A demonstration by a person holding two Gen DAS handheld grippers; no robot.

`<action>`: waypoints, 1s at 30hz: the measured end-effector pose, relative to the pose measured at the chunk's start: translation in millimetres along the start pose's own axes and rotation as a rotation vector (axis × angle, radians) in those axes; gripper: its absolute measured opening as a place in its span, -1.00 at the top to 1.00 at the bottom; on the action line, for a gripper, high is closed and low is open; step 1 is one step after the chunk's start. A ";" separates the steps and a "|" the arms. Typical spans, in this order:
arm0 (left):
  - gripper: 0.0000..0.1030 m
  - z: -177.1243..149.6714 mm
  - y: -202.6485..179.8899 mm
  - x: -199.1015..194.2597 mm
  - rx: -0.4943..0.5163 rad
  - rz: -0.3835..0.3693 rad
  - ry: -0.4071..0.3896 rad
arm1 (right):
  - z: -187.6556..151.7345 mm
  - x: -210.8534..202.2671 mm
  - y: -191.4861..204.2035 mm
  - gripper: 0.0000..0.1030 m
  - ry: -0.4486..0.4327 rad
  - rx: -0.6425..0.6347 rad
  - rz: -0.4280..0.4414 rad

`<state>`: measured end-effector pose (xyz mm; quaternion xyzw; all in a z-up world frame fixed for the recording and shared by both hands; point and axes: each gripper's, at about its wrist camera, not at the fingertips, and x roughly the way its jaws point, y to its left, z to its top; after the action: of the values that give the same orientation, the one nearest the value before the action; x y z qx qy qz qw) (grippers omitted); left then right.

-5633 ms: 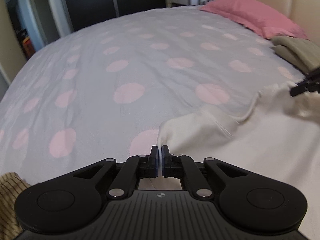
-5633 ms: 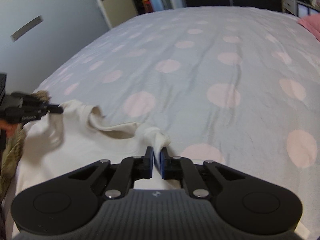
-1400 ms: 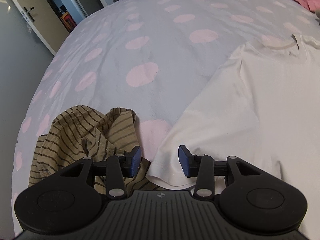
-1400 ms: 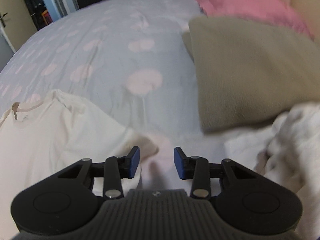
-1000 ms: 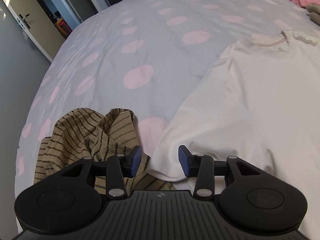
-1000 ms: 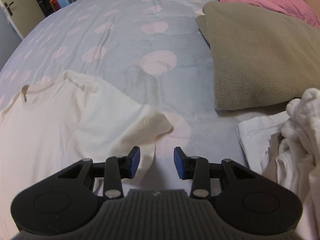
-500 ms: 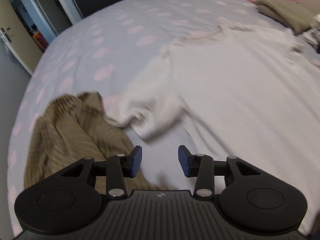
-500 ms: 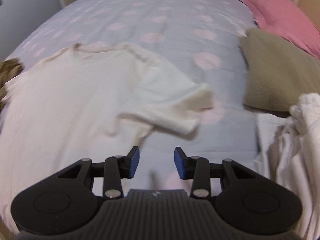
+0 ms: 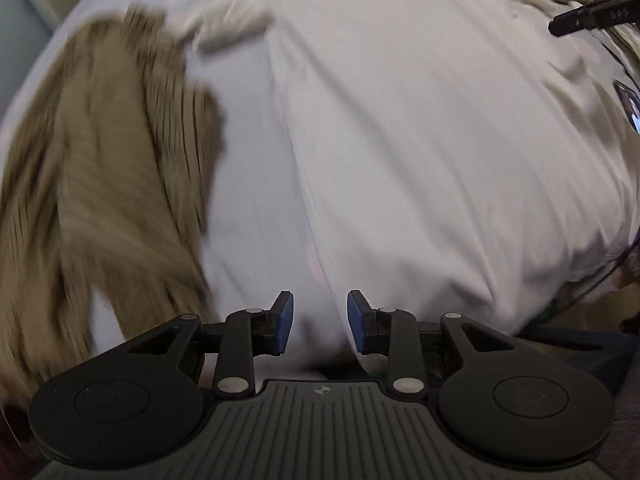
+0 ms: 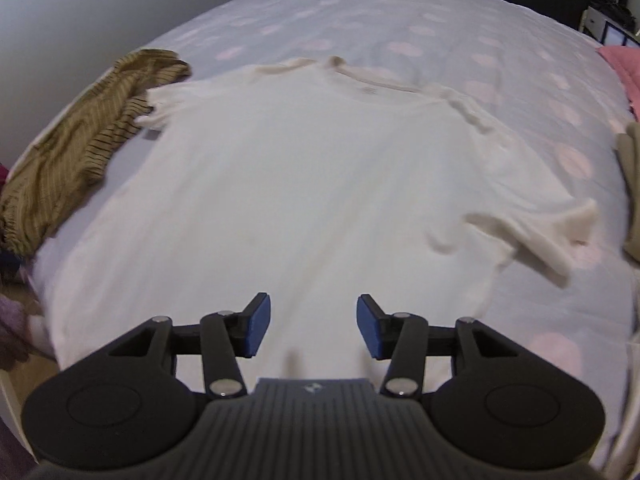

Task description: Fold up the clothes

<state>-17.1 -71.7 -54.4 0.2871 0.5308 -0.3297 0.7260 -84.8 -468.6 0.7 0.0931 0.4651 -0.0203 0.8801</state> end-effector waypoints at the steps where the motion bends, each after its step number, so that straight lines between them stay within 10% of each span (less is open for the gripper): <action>1: 0.45 -8.6 -3.1 1.6 -0.025 -0.005 0.005 | 1.8 2.5 5.1 -0.03 0.001 0.004 0.019; 13: 0.45 -47.1 -12.7 47.1 -0.251 -0.039 0.057 | 16.0 20.2 57.5 -0.16 -0.004 -0.082 0.123; 30: 0.74 -28.5 -4.3 61.9 -0.272 -0.066 0.007 | 9.2 23.5 42.4 -0.18 0.019 -0.052 0.094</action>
<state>-23.4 -63.3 -121.9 0.1696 0.5824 -0.2777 0.7450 -58.8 -427.5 -7.4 0.0922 0.4688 0.0339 0.8778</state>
